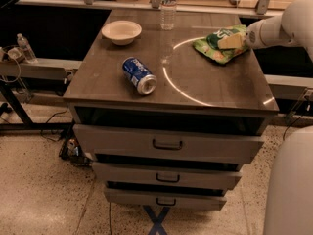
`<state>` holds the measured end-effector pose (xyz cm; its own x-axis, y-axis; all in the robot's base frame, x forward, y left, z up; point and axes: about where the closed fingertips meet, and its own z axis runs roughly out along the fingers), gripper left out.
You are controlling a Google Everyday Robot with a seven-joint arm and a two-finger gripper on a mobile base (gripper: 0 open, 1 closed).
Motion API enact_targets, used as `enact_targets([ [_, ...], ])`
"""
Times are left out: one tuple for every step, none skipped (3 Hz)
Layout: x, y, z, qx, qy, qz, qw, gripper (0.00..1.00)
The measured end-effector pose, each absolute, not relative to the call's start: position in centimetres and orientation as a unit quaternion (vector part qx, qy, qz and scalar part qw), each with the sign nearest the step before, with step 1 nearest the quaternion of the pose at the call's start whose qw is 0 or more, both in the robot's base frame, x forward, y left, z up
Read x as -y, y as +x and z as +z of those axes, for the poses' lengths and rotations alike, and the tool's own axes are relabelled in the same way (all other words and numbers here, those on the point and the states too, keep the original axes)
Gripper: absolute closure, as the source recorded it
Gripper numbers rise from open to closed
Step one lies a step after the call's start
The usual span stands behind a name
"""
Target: Pick green rice chip bag
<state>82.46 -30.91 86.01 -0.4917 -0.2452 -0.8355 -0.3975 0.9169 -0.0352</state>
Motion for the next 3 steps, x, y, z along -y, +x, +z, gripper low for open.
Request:
enact_targets([
  [31.5,81.0,88.0,-0.851,-0.191,0.049,0.487,0.08],
  [31.9,79.1,88.4,-0.851,-0.184,0.031,0.491,0.0],
  [32.3,78.4,87.6,-0.856,-0.171,0.03,0.486,0.0],
])
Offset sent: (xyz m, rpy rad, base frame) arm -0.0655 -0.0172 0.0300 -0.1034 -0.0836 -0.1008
